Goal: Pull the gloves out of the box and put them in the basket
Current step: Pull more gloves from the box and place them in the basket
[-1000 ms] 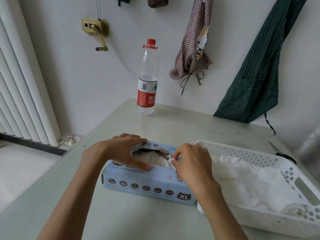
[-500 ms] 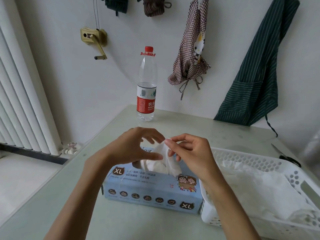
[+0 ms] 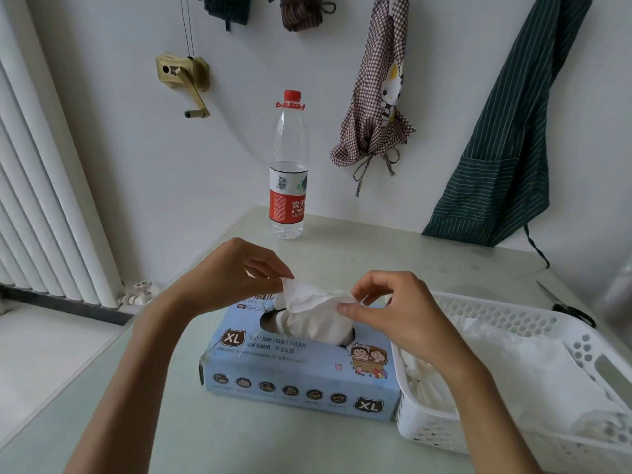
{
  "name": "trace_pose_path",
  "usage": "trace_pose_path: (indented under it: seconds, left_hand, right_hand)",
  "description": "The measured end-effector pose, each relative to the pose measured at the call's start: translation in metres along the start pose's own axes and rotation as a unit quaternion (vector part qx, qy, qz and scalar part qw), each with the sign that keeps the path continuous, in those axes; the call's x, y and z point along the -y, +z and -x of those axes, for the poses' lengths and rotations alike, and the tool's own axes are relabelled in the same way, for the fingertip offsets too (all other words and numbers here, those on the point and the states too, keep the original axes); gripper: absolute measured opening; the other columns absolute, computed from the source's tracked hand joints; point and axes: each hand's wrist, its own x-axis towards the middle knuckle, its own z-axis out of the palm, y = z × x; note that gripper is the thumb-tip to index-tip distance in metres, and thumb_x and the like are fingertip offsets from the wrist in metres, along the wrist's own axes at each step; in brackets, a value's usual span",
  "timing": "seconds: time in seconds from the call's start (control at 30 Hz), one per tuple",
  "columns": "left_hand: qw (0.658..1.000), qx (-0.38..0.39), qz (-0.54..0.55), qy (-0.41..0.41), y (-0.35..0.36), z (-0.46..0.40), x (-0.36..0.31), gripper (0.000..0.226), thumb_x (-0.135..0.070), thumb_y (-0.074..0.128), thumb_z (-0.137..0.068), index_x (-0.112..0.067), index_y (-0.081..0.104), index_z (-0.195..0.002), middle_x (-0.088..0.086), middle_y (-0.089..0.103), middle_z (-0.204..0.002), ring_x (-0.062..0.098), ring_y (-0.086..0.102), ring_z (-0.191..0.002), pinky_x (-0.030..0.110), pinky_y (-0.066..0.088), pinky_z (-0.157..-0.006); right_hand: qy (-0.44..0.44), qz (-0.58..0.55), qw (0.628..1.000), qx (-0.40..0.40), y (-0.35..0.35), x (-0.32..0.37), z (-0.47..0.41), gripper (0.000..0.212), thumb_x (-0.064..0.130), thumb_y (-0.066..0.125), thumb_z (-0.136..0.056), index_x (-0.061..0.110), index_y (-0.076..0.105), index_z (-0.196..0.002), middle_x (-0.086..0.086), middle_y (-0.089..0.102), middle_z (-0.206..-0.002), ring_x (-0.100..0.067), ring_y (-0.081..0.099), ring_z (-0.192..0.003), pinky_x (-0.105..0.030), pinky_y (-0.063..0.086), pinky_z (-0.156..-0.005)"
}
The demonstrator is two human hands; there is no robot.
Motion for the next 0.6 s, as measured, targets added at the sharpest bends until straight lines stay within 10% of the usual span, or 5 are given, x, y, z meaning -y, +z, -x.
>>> trace_pose_path:
  seconds: [0.23,0.43,0.6]
  left_hand:
    - [0.999,-0.004,0.042,0.020,0.006,-0.002,-0.014,0.006,-0.023,0.070,-0.079,-0.023,0.075,-0.084,-0.013,0.074,-0.081,0.002,0.068,-0.077,0.009,0.049,-0.069]
    - [0.999,-0.036,0.019,0.015,0.010,-0.004,-0.015,0.023,-0.039,0.070,-0.074,-0.023,0.075,-0.089,-0.014,0.072,-0.079,-0.002,0.065,-0.076,0.009,0.048,-0.070]
    - [0.998,0.059,-0.018,0.021,0.023,-0.009,-0.013,0.047,-0.055,0.065,-0.069,-0.040,0.058,-0.113,-0.030,0.058,-0.111,-0.011,0.053,-0.105,0.012,0.043,-0.086]
  right_hand:
    - [-0.026,0.043,0.993,0.109,0.002,0.009,0.009,0.058,0.040,0.082,-0.067,0.044,0.052,-0.116,0.021,0.057,-0.100,0.004,0.054,-0.091,-0.012,0.044,-0.073]
    - [-0.061,-0.063,0.992,-0.090,0.005,0.010,0.001,0.010,0.020,0.068,-0.086,0.029,0.068,-0.089,0.021,0.068,-0.081,0.010,0.061,-0.079,-0.006,0.045,-0.066]
    - [-0.051,-0.177,0.983,-0.014,-0.006,0.015,0.002,0.011,0.013,0.065,-0.087,0.022,0.070,-0.090,0.015,0.072,-0.084,0.005,0.065,-0.078,-0.009,0.046,-0.065]
